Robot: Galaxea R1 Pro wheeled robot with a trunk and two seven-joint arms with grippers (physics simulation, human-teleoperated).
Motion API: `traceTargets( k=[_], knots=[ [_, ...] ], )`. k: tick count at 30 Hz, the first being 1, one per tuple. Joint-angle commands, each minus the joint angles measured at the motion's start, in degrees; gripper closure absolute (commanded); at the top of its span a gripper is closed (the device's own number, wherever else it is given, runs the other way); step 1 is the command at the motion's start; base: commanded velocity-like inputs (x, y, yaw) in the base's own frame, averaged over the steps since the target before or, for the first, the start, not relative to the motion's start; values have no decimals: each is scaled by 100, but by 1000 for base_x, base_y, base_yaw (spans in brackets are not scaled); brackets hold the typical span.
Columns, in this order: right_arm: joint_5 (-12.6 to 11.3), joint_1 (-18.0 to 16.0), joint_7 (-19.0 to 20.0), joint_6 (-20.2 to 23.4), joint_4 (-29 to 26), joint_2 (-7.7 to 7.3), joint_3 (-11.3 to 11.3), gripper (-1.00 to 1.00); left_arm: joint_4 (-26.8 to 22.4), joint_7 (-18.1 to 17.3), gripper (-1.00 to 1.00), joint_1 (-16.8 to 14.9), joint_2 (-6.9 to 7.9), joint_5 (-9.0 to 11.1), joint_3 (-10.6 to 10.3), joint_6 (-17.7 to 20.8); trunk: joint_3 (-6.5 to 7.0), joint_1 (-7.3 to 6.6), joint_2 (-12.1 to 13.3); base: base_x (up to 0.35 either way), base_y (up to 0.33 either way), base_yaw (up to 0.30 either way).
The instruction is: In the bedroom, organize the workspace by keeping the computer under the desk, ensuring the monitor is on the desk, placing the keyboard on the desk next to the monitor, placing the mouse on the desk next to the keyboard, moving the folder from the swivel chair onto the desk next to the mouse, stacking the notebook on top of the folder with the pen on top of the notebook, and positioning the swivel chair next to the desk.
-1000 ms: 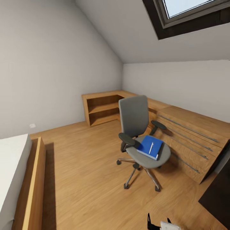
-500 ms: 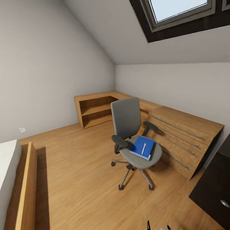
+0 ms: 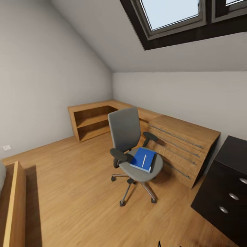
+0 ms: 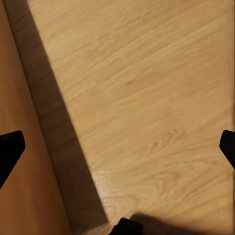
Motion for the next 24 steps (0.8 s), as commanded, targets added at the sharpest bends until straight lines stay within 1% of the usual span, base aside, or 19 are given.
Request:
traceTargets(
  k=[1,9,14,15,16,17,18,20,21,22,24],
  knots=[
    [15,-4,-26,-12,20,1,2,-100,1,26,-100,1,5,26,-16,-16,18,-23,39,0,0,-234],
    [16,-12,-26,-12,152,-9,2,-100,66,11,-100,1,1,26,-24,5,198,-198,360,0,0,-234],
    [10,-52,-26,-15,470,-27,0,-100,131,-93,-100,-3,0,26,-25,38,312,-308,561,0,0,-234],
    [9,-76,-26,-15,574,-44,-2,-100,180,-222,-100,-10,-1,26,-25,85,335,-330,601,0,0,-234],
    [5,-114,-26,-16,704,-74,-5,-100,315,-669,-100,-90,-1,31,-24,352,358,-352,641,0,0,-234],
    [3,-118,-26,-16,717,-78,-6,-100,349,-750,-100,-124,1,32,-23,427,381,-374,681,0,0,-233],
    [1,-125,-26,-16,732,-85,-6,-100,442,-875,-100,-210,8,33,-19,583,403,-396,721,0,0,-219],
    [4,-131,-26,-16,750,-91,-7,-100,753,-1007,-100,-445,18,37,-13,820,446,-440,801,0,0,-163],
    [4,-132,-26,-16,754,-91,-7,-100,852,-1026,-100,-507,20,40,-12,855,466,-462,841,0,0,-110],
    [2,-133,-26,-16,759,-89,-7,-100,1052,-1055,-100,-622,22,44,-10,904,486,-484,881,0,0,-71],
    [1,-134,-26,-16,762,-89,-7,-100,1225,-1071,-100,-718,23,47,-10,932,524,-528,962,0,0,-51]
  ],
)
